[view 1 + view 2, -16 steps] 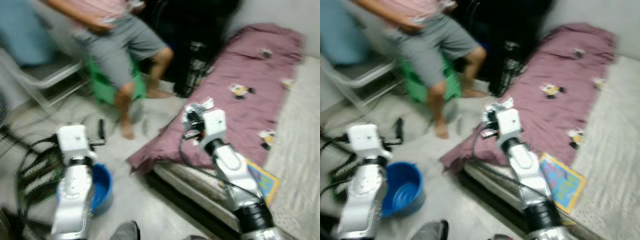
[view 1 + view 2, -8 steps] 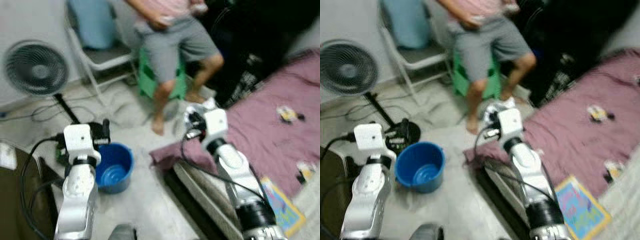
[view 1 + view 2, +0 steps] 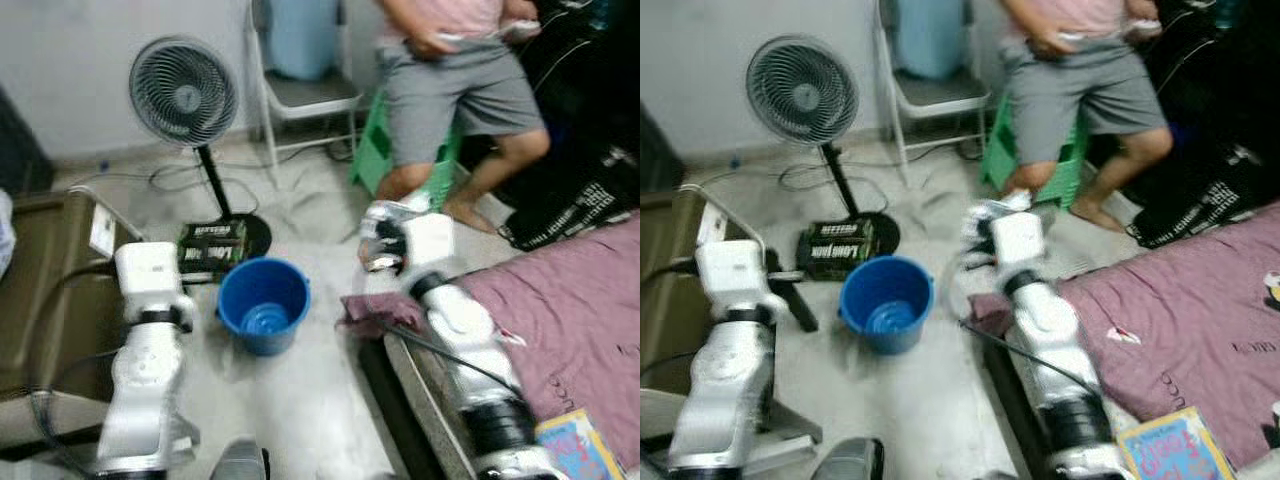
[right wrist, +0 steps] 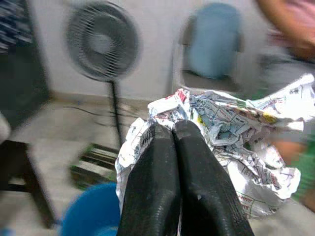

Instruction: Clean up the room

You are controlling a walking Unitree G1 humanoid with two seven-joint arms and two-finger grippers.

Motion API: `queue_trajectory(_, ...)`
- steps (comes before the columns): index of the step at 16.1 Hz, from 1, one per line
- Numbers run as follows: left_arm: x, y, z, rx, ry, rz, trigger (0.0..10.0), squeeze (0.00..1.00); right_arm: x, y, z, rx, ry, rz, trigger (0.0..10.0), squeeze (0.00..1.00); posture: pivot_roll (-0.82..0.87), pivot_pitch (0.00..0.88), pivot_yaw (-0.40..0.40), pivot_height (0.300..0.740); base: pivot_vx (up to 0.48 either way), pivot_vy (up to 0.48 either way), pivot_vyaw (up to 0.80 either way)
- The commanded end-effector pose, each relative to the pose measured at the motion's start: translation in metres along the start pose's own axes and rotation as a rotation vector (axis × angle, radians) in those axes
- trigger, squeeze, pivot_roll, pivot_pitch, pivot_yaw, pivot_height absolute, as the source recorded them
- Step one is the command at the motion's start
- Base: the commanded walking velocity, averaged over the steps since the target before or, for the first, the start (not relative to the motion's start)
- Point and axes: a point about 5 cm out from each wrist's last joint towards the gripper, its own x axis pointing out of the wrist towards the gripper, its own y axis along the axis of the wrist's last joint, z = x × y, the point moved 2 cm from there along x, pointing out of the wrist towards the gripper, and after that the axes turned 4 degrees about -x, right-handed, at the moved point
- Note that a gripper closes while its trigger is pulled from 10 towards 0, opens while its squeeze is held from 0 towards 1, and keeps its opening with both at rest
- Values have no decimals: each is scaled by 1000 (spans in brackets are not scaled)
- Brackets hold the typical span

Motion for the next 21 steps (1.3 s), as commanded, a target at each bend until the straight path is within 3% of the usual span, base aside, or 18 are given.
queue_trajectory(1, 0, 2, 6, -9, -24, 8, 10000, 0, -2, -1, 7, -17, -9, -6, 10000, 0, -8, 49, -34, 740, 0, 0, 794)
queue_trajectory(10, -1, 2, 9, -17, -55, 11, 10000, 0, -2, -1, 3, -20, 14, 1, 10000, 0, -3, 42, -34, 740, 0, 0, 785)
queue_trajectory(19, -2, 6, 13, -39, -100, 32, 10000, 0, 0, -1, 2, -23, 14, 3, 10000, 0, -3, 44, -27, 740, 327, 0, 0)
queue_trajectory(21, 0, 6, 13, -39, -100, 34, 10000, 0, 2, 1, 0, -24, 20, 12, 10000, 0, -7, 52, -24, 740, 369, 0, 800)
